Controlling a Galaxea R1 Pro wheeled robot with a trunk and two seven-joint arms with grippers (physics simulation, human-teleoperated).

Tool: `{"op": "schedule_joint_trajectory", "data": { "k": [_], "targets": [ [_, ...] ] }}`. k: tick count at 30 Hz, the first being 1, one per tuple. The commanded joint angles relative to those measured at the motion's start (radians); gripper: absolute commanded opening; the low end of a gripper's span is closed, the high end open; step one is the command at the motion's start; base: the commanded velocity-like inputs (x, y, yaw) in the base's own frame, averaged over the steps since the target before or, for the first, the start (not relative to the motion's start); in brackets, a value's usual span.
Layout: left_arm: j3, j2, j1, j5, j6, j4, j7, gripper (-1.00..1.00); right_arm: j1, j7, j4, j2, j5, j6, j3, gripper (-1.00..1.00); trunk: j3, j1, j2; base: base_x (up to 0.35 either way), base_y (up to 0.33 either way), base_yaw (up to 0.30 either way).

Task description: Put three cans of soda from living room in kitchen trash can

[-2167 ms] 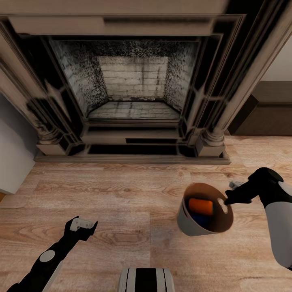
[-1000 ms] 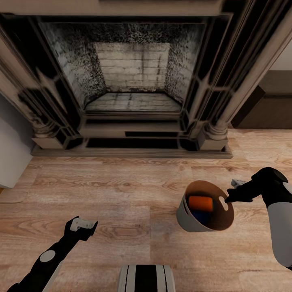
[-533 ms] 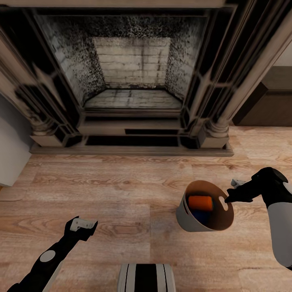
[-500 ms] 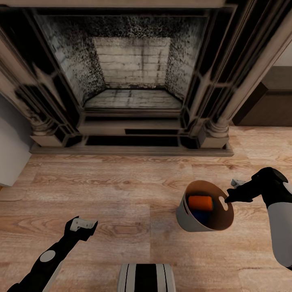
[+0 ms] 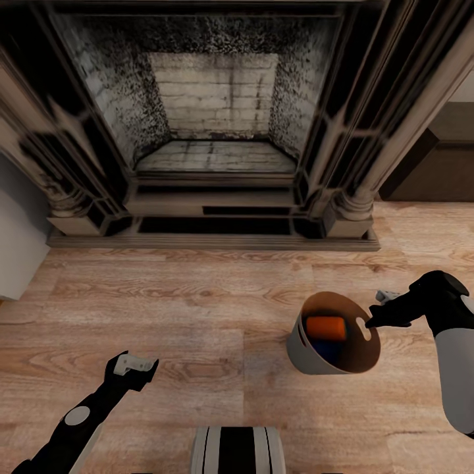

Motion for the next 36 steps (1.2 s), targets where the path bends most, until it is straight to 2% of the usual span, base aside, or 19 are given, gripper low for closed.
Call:
{"op": "schedule_joint_trajectory", "data": {
  "k": [1, 10, 14, 21, 34, 35, 36],
  "targets": [
    [0.000, 0.000, 0.000, 0.000, 0.000, 0.000, 0.000, 1.00, 0.000, 0.008, 0.000, 0.000, -0.012, 0.009, -0.001, -1.00, -0.004, 0.000, 0.000, 0.000, 0.000, 0.000],
    [0.000, -0.001, 0.000, 0.004, 0.000, 0.000, -0.001, 1.00, 0.000, 0.008, -0.002, 0.001, -0.011, 0.008, -0.003, -1.00, -0.004, 0.000, 0.000, 0.000, 0.000, 0.000],
    [0.000, -0.001, 0.000, 0.002, 0.000, 0.000, 0.000, 1.00, 0.000, 0.008, -0.002, 0.000, -0.011, 0.008, -0.027, -1.00, -0.019, 0.002, -0.001, 0.000, 0.000, 0.000],
    [0.000, -0.001, 0.000, 0.001, 0.000, 0.000, -0.001, 1.00, 0.000, 0.008, -0.002, 0.000, -0.011, 0.007, -0.035, -1.00, -0.046, 0.005, -0.003, 0.000, 0.000, 0.000],
    [0.000, 0.000, 0.000, 0.003, 0.000, 0.000, -0.001, 1.00, 0.000, 0.007, -0.002, 0.000, -0.011, 0.008, -0.036, -1.00, -0.046, 0.005, -0.003, 0.000, 0.000, 0.000],
    [0.000, 0.000, 0.000, 0.003, 0.000, 0.000, -0.001, 1.00, 0.000, 0.008, -0.002, 0.000, -0.011, 0.008, -0.036, 1.00, -0.046, 0.005, -0.003, 0.000, 0.000, 0.000],
    [0.000, 0.000, 0.000, 0.004, 0.000, 0.000, -0.001, 1.00, 0.000, 0.008, -0.003, 0.000, -0.011, 0.008, -0.036, 1.00, -0.046, 0.005, -0.003, 0.000, 0.000, 0.000]
  ]
}}
